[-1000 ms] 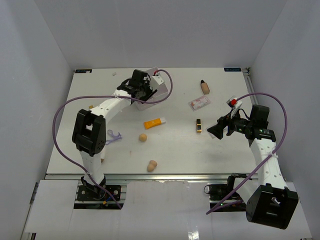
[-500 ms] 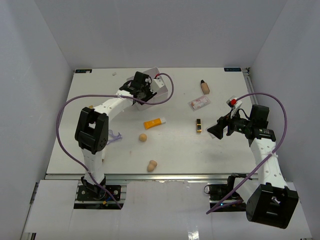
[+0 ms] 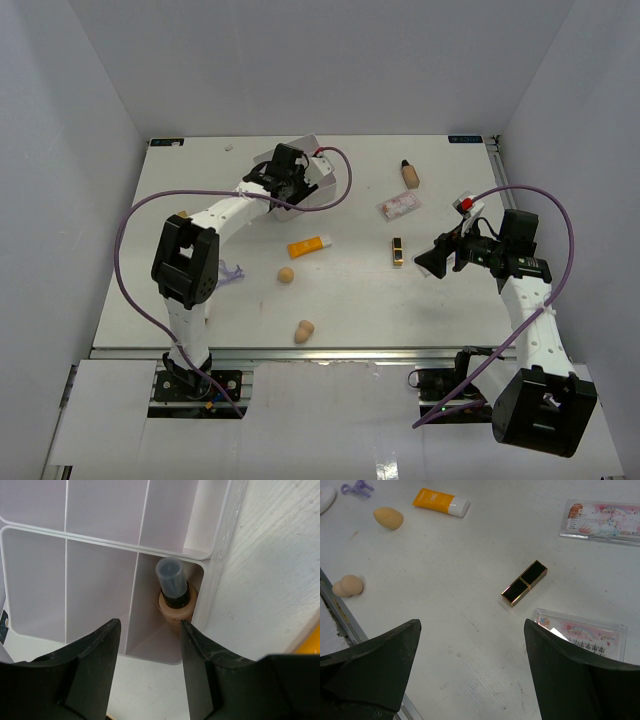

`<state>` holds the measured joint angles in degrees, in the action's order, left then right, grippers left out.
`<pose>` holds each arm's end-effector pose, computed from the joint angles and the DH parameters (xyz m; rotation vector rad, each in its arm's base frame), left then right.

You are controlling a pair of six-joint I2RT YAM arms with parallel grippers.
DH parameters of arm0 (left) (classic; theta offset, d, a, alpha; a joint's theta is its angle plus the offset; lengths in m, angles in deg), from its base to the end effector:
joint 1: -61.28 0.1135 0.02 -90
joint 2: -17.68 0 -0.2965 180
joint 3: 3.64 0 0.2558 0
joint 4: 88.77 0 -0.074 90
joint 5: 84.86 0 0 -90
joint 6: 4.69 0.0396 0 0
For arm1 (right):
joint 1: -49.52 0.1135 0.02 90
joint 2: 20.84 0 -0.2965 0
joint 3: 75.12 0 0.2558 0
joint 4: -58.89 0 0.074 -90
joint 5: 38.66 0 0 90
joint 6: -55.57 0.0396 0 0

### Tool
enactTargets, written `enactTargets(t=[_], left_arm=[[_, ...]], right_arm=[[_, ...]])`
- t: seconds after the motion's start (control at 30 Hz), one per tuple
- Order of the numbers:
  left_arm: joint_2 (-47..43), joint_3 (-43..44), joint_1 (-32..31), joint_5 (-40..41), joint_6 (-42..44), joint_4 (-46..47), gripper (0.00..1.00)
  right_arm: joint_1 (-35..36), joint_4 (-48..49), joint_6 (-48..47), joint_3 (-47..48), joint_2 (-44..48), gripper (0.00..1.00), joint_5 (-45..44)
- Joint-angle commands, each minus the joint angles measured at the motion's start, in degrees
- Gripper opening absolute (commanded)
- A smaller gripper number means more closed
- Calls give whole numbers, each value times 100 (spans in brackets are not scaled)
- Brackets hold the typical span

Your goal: Organize the makeup

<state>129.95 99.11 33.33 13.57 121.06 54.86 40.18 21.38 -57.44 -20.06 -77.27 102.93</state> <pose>0.4121 -0.2121 0.2643 1.1919 2.0528 0.2398 0.1911 0.0000 0.2925 -0.6899 1.9110 0.6551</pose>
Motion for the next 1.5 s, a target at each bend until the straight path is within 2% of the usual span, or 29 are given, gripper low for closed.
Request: enactTargets(t=[0.0, 0.2, 0.37, 0.43, 0.6, 0.67, 0.8, 1.0, 1.1, 1.3, 1.47], left_arm=[[-275, 83, -35, 124, -7, 179, 62], [-499, 162, -60, -41, -386, 173, 63], [-1410, -187, -62, -586, -1397, 210, 69], [-1864, -608, -62, -854, -1761, 329, 73], [-3570, -2441, -47, -1617, -2898, 1024, 95], [-4153, -3071, 8, -1888, -3311, 1308, 98], [-5016, -3901, 26, -2283, -4009, 1558, 98], [-5448, -4050, 35, -2528, -4333, 1454, 98], [-5524, -4040, 35, -2608, -4358, 1445, 98], [-5727, -4041, 35, -2484, -4339, 1357, 98], [-5828, -4041, 67, -2389, -4314, 1331, 98]], right_arm=[[12, -5, -81, 166, -18, 90, 132], [0, -11, -143, 142, -35, 90, 148], [-6, -12, -245, 94, -52, 90, 195], [-6, -5, -277, 87, -105, 90, 202], [20, 143, -178, 119, -254, 90, 123], [114, 319, 73, 261, -409, 90, -208], [489, 391, 325, 981, -947, 91, -1062], [1032, 503, 991, 2317, -2258, 90, -2627], [1296, 522, 1308, 3000, -3196, 90, -3414], [1427, -52, 1414, 5057, -5137, 90, -4127], [1460, -220, 1441, 6196, -6211, 90, -4294]])
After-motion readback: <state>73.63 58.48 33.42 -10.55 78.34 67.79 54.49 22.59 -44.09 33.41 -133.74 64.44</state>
